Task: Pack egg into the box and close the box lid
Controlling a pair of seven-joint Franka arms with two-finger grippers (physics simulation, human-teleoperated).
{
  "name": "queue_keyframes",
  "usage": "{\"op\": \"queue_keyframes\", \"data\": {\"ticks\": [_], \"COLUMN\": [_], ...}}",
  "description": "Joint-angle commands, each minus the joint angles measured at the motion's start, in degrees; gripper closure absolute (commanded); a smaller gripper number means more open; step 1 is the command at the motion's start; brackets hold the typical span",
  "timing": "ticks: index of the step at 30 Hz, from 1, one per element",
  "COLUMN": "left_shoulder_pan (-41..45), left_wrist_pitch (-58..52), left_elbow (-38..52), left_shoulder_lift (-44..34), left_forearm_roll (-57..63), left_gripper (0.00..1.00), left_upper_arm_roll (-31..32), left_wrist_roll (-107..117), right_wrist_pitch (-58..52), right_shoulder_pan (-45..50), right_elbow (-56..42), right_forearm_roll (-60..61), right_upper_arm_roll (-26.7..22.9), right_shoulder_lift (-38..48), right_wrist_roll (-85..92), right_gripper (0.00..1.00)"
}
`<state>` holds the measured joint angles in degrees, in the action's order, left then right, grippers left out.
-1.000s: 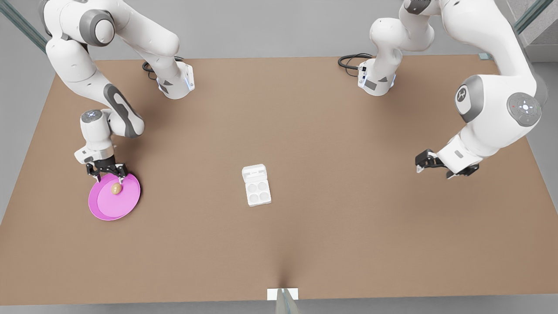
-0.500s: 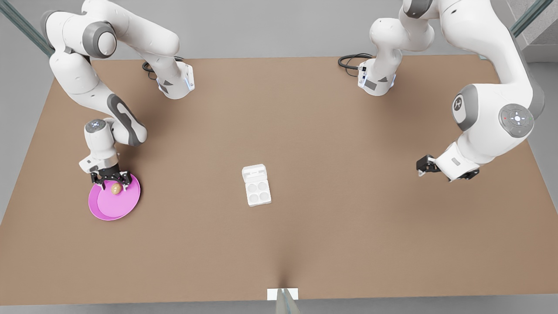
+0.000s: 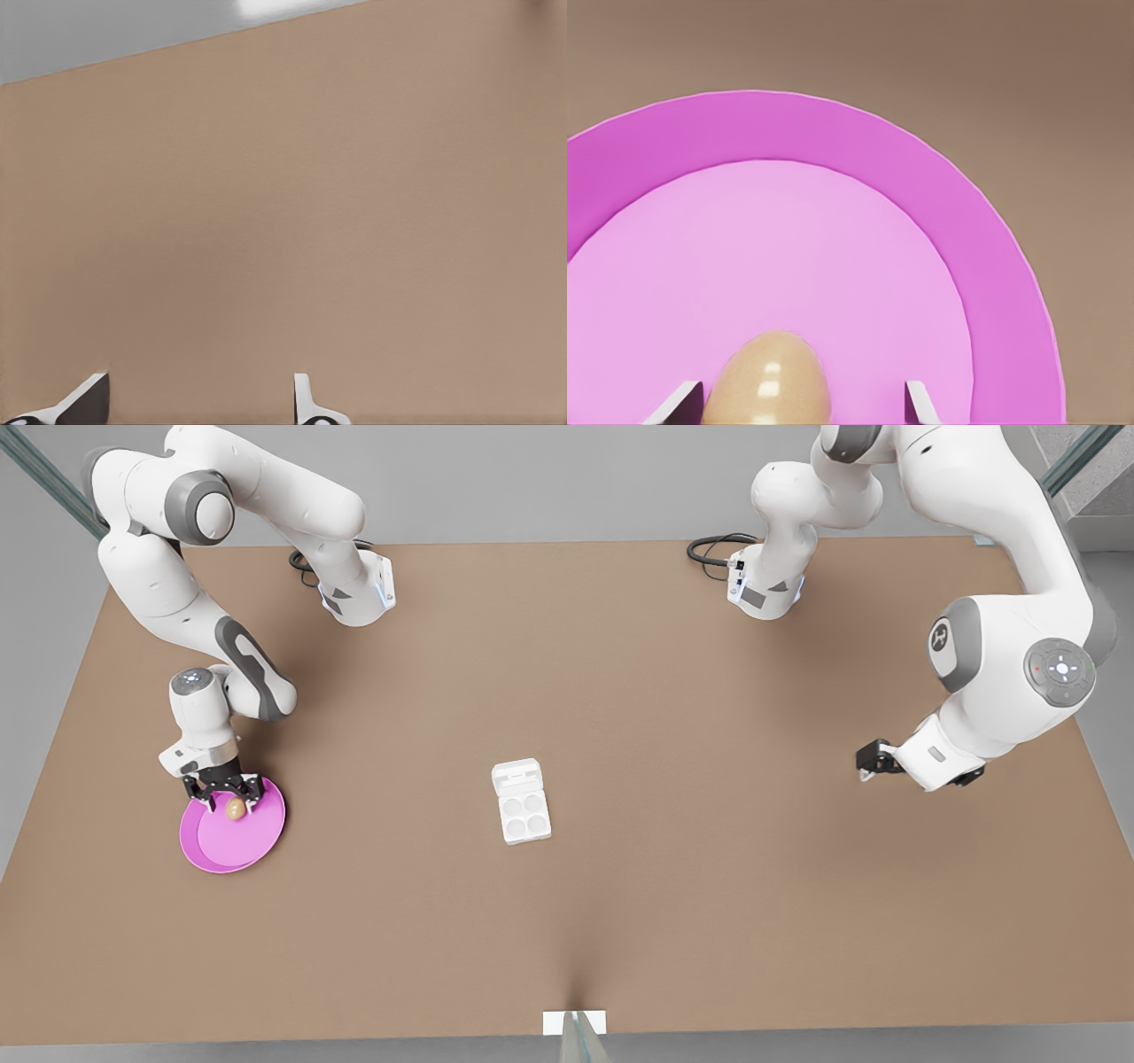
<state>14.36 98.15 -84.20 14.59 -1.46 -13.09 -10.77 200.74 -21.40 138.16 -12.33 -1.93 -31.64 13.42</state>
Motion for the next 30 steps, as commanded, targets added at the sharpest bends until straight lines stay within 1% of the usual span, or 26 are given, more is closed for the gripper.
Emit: {"op": "queue_keyframes", "data": {"ticks": [1,3,5,6,7,8,15,17,21,30], "left_shoulder_pan": [0.1,0.5,0.5,0.6,0.6,0.5,0.5,0.5,0.5,0.4], "left_wrist_pitch": [-0.4,-0.9,-4.5,-5.1,-5.9,-5.8,-5.8,-5.8,-5.9,-6.3], "left_elbow": [0.0,0.0,0.0,-0.1,-0.1,-0.1,0.0,-0.1,-0.1,-0.1], "left_shoulder_lift": [0.0,0.0,0.0,0.0,0.1,0.1,0.2,0.2,0.2,0.2], "left_forearm_roll": [0.1,0.1,0.1,0.1,-0.1,0.0,-0.1,-0.1,0.0,-0.1], "left_gripper": [0.0,0.0,0.0,0.0,0.0,0.0,0.0,0.0,0.0,0.0], "left_upper_arm_roll": [0.0,0.2,0.3,1.5,3.8,3.9,3.9,3.9,3.9,3.9], "left_wrist_roll": [-0.1,0.1,-0.3,0.2,0.4,0.4,0.4,0.4,0.4,0.4], "right_wrist_pitch": [0.0,0.0,0.0,0.0,0.0,0.0,0.0,0.0,0.0,-0.1], "right_shoulder_pan": [0.0,0.0,0.0,0.0,0.0,0.0,0.0,0.0,0.1,-0.1], "right_elbow": [0.0,0.0,0.0,0.0,0.0,0.0,0.1,0.1,0.1,0.6], "right_forearm_roll": [0.0,-0.1,-0.1,-0.1,0.0,0.0,0.0,0.0,0.0,0.0], "right_upper_arm_roll": [0.1,0.0,0.0,0.0,0.0,0.0,0.0,0.0,0.0,0.0], "right_shoulder_lift": [0.0,0.0,0.0,0.0,0.0,0.1,0.1,0.1,0.1,0.7], "right_wrist_roll": [0.4,0.6,0.7,1.0,1.5,1.8,1.9,2.7,2.7,3.5], "right_gripper": [0.31,0.32,0.32,0.32,0.36,0.41,0.44,0.51,0.53,0.52]}}
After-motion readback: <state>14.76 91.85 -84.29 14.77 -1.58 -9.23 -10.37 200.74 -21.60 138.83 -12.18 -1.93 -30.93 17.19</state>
